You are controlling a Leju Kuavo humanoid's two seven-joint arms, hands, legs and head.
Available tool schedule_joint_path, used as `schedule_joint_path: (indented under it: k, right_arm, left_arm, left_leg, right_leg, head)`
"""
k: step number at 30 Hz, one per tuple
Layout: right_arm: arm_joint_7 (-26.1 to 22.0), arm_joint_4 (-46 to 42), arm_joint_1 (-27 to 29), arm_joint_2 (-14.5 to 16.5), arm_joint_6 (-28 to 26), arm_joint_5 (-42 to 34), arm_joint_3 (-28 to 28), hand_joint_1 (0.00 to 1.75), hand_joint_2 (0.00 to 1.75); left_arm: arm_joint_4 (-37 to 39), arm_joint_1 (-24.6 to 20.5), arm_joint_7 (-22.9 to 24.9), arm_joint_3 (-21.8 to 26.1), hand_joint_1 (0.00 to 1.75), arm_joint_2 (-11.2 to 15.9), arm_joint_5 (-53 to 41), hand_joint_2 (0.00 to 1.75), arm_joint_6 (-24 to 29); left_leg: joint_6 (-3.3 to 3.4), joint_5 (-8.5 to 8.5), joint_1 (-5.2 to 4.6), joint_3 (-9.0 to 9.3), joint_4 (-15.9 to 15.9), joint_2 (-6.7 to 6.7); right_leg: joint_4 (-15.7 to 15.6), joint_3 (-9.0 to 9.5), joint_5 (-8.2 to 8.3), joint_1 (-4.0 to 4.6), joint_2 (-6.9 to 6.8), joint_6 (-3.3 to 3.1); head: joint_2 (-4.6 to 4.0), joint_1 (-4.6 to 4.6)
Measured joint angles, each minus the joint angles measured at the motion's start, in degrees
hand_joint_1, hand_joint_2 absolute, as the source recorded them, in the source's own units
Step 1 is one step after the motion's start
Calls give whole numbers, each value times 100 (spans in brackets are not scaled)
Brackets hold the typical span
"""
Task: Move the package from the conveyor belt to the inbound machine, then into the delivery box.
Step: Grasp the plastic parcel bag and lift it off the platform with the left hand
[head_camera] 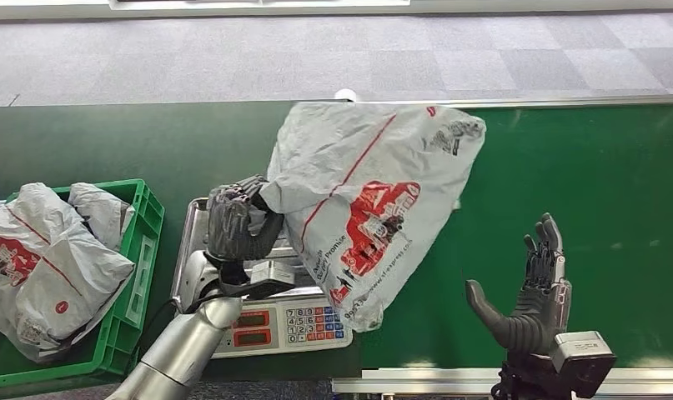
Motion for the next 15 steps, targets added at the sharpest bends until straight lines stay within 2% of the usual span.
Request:
schedule_joint_path:
  k: [4,11,15]
  right_arm:
    - [-130,116,-41,-38,-179,-111,144,0,175]
    - [-171,272,-73,-143,-307,-241,327,0,175]
    - [-146,328,-98,-157,-360,-236,430,0,175]
  left_arm:
    - [-605,377,-433,634,175,-39,86,0,274]
    - [-1869,732,-477,1865,175,-388,-239,0,274]
    - [-2561,821,-477,2564,175,-611,-820,0,274]
  left_leg:
    - [0,0,0,-6,0,0]
    - [0,0,0,-13,0,0]
    - [0,0,0,-13,0,0]
  right_leg:
    - [0,-9,-1,0,1,0]
    - [0,-13,-1,0,1,0]
    - [0,-14,-1,0,1,0]
  head:
    - [0,1]
    - [0,0]
    - [0,1]
